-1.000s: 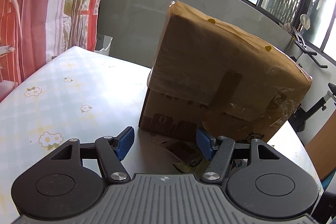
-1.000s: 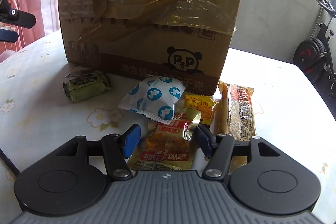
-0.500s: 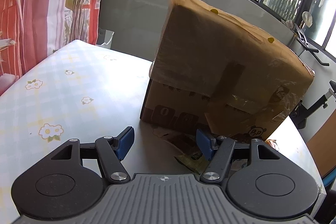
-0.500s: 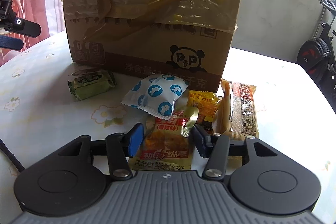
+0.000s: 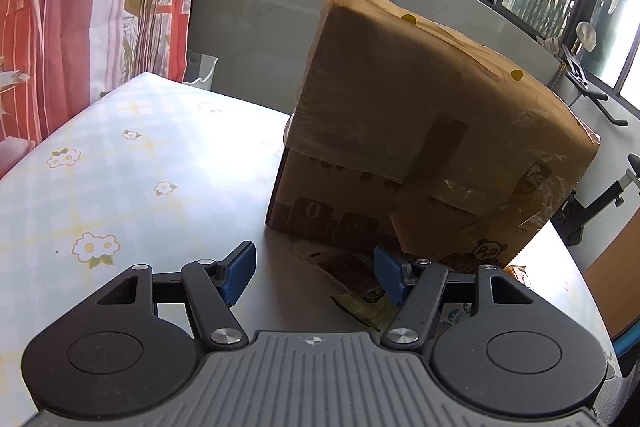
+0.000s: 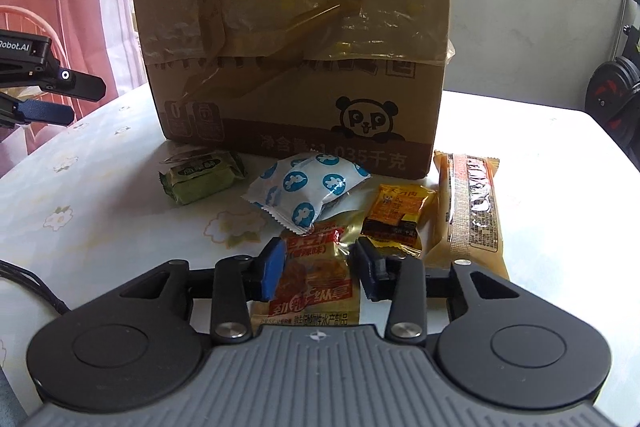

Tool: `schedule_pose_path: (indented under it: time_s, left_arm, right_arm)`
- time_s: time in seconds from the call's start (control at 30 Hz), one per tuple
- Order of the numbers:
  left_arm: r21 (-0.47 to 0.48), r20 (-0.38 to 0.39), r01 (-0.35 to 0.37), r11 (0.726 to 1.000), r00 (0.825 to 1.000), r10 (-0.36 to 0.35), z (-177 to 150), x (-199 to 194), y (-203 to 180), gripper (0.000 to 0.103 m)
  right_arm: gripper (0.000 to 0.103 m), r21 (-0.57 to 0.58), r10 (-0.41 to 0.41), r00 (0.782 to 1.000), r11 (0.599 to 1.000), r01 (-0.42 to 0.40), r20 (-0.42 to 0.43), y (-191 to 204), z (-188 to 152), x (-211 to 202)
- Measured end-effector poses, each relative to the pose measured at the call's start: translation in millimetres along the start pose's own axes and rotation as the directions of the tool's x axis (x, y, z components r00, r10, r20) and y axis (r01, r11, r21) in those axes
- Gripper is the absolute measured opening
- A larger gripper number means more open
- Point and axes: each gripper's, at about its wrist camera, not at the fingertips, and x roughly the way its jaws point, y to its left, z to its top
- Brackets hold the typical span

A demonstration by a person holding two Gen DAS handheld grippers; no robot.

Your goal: Organize snacks

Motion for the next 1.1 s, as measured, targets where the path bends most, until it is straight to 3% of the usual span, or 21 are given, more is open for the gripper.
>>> schedule_pose_path:
  time_s: [0.13, 0.43, 0.47, 0.5, 0.53, 0.77, 0.87, 0.97, 1.03, 1.1]
  left_arm:
    - [-0.003, 0.002, 0.002, 1.0, 1.0, -0.002, 0, 0, 1, 0.067]
    - [-0.012, -0.002, 0.004, 1.0, 1.0, -0.004, -1, 0, 4, 0.067]
    - [-0.012, -0.003, 0.005, 1.0, 1.0, -0.005, -1, 0, 4, 0.067]
    - [-0.012, -0.003, 0.006, 1.0, 1.0, -0.006, -1, 0, 5, 0.067]
    - [-0.012, -0.003, 0.006, 1.0, 1.0, -0.006, -1, 1, 5, 0.067]
    - [-0.014, -0.003, 0.007, 1.0, 1.0, -0.007, -1, 0, 5, 0.067]
    - [-0.016, -0.006, 0.007, 1.0, 1.0, -0.007, -1, 1, 6, 0.067]
    - [-0.019, -0.009, 0.009, 1.0, 1.0, -0.009, -1, 2, 7, 0.067]
    - [-0.02, -0.013, 0.011, 1.0, 1.0, -0.012, -1, 3, 7, 0.067]
    - [-0.02, -0.016, 0.014, 1.0, 1.0, -0.014, -1, 4, 7, 0.067]
  right_arm:
    - [0.041, -0.031, -0.007, 1.0, 0.999, 0.007, 0.006, 6, 0, -3]
    - [0.04, 0.067, -0.028, 0.998, 0.997, 0.024, 0.053, -6, -1, -17]
    - [0.039, 0.074, -0.034, 0.997, 0.997, 0.029, 0.063, -8, 0, -19]
    - [0.019, 0.078, -0.039, 0.997, 0.996, 0.033, 0.066, -9, 1, -20]
    - [0.015, 0.081, -0.046, 0.996, 0.996, 0.041, 0.073, -10, 2, -22]
    - [0.012, 0.031, -0.072, 0.997, 0.997, 0.071, 0.034, -5, 3, -17]
    - [0.029, 0.005, -0.141, 0.99, 0.99, 0.141, 0.025, -3, 2, -15]
    - [0.042, 0.033, -0.132, 0.991, 0.991, 0.131, 0.005, -4, 3, -15]
    - [0.057, 0.038, -0.101, 0.995, 0.994, 0.101, -0.022, 1, 3, -13]
    - [0.058, 0.019, -0.089, 0.995, 0.996, 0.09, -0.046, 9, 4, -9]
